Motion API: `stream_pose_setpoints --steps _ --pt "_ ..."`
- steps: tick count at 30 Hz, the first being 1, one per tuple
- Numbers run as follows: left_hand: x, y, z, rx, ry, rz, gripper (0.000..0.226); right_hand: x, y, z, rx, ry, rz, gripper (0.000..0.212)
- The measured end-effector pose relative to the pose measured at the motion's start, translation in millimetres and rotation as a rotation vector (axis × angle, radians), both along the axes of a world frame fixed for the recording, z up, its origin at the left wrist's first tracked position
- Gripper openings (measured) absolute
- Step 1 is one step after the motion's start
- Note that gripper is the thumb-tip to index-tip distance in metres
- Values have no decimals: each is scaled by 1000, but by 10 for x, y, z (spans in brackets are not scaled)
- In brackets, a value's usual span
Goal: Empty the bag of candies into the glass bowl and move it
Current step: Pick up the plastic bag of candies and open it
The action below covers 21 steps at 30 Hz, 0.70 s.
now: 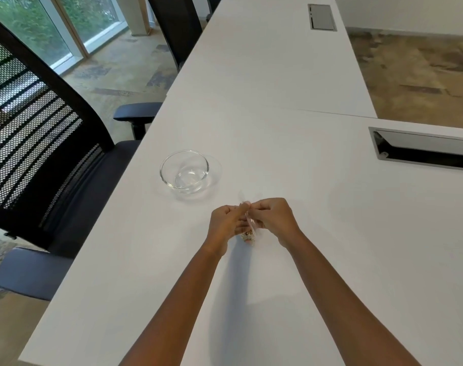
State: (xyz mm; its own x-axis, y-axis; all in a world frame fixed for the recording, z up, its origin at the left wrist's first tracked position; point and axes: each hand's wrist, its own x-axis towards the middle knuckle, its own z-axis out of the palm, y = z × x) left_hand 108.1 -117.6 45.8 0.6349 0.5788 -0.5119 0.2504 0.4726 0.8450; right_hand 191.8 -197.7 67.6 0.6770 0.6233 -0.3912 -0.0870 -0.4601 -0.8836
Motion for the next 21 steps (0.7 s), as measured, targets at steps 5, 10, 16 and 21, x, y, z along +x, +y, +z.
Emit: stream_pose_setpoints --steps 5,10,16,21 --pt "11 18 60 57 44 -4 20 24 -11 -8 -18 38 26 16" --pt "-30 7 85 -83 -24 -41 24 71 -63 -11 27 305 33 9" --pt "-11 -2 92 -12 -5 -11 23 58 -92 -1 58 427 -48 10" --pt "44 -22 109 297 60 -61 24 -48 -26 -30 -15 -16 -171 12"
